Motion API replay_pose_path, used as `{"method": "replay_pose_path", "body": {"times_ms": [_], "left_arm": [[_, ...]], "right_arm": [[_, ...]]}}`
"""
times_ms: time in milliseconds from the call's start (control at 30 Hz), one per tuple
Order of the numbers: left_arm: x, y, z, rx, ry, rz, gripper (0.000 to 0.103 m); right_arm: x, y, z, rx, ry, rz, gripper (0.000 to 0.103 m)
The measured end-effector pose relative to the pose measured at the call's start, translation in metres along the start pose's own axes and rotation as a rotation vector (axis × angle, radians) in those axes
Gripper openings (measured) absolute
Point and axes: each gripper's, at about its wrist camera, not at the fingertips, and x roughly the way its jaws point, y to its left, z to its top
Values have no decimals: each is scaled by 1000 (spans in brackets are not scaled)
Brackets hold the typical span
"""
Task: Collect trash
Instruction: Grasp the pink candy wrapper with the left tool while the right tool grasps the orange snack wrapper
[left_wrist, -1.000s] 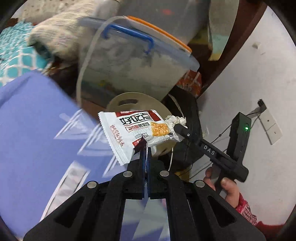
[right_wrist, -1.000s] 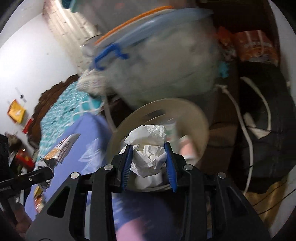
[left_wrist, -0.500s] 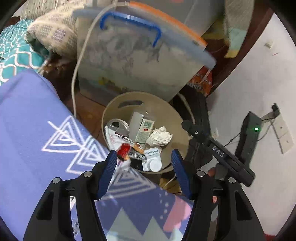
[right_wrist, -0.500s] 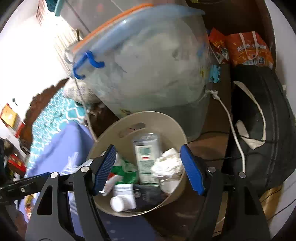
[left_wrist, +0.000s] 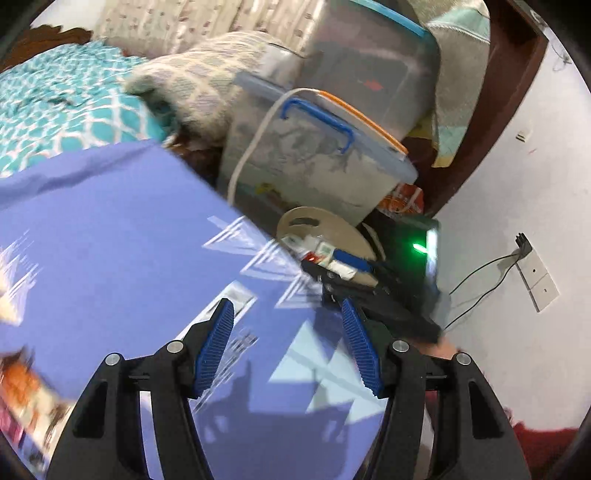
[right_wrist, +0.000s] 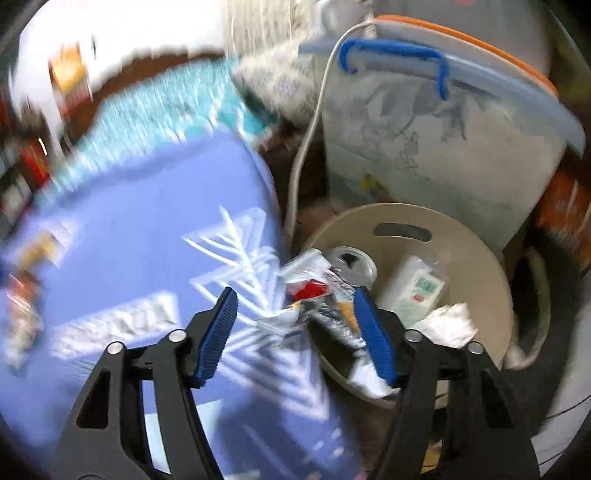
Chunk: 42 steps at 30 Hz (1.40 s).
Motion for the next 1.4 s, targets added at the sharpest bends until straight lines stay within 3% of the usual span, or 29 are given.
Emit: {"method": "replay_pose_path", "body": {"times_ms": [67, 167, 267, 367, 467, 600, 800, 967, 1167, 1233, 1267, 1300, 1400], "left_arm": [[-20, 17, -15, -26, -9, 35, 57], [-53, 40, -34, -53, -45, 82, 57], [-80, 66, -54, -103, -70, 106, 58], [-105, 91, -72, -166, -98, 138, 58], [-137, 119, -90, -249, -148, 168, 58], [-181, 149, -118, -335, -218, 229, 58], [-217, 180, -159, -432, -245, 271, 58], [-222, 196, -181, -497, -238, 249, 57], [-200, 195, -178, -471, -192, 217, 58], [-188, 201, -169, -466, -168, 206, 63], [-182, 208, -163, -480, -154, 209, 68], [-178, 213, -159, -493, -146, 209, 68], [-161, 235, -142, -532, -113, 187, 68]], "right_arm": [[11, -35, -1, 92, 28, -119, 55], [1, -89, -9, 292, 40, -116, 55], [-25, -100, -12, 312, 0, -114, 55], [-49, -86, -6, 288, -41, -90, 55], [-62, -53, 4, 268, -78, -18, 56], [-66, 9, 19, 236, -86, 157, 56], [-58, 140, 18, 88, -8, 414, 56], [-40, 233, -6, -28, 100, 570, 55], [-13, 289, -13, -75, 185, 667, 54], [-6, 296, -8, -91, 193, 683, 48], [-3, 301, -6, -105, 196, 700, 29], [0, 306, -5, -116, 211, 724, 22], [-7, 301, -7, -103, 170, 717, 14]]}}
